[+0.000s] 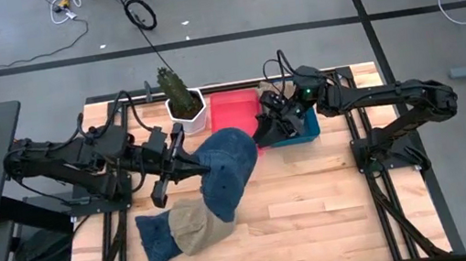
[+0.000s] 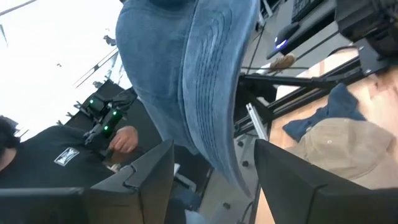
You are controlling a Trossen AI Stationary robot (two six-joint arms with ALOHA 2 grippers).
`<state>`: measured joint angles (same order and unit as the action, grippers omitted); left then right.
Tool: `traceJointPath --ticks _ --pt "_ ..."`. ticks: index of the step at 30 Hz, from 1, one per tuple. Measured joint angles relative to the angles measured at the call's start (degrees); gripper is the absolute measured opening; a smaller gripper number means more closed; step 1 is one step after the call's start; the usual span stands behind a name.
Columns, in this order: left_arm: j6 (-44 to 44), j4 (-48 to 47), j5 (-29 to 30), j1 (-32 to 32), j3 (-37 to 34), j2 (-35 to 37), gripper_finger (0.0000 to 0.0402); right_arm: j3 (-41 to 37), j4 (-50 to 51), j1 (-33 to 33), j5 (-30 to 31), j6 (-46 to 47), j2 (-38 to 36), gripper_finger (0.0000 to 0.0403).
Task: Pick & Place hat
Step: Put the right blue cap into the pink bin
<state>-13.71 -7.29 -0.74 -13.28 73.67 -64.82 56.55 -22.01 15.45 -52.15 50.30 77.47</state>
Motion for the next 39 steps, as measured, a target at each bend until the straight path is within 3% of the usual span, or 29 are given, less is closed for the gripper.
traceJointPath --ticks 7,11,18,24,27,39 --pt "1.4 0.0 2.2 0.0 0.0 0.0 0.0002 0.0 -2.0 -0.2 0.3 1.1 0.0 0.022" --pt "2.7 0.0 4.3 0.0 0.0 0.0 0.0002 0.0 -2.3 -0.5 1.0 1.1 0.0 0.0198" --pt "3.1 0.0 5.6 0.0 0.0 0.0 0.0002 0.0 -2.4 -0.7 1.8 0.0 0.0 0.0131" --pt "2.8 0.0 9.3 0.0 0.0 0.0 0.0007 0.0 -2.5 -0.7 1.7 -2.2 0.0 0.0038" --pt "2.8 -0.2 9.9 0.0 0.0 0.0 0.0024 0.0 -2.8 -0.8 1.6 -3.4 -0.1 0.0012" --pt "2.8 -0.1 13.1 -0.1 0.0 2.7 0.0139 0.0 -2.3 0.3 1.0 -2.8 -2.6 0.0006"
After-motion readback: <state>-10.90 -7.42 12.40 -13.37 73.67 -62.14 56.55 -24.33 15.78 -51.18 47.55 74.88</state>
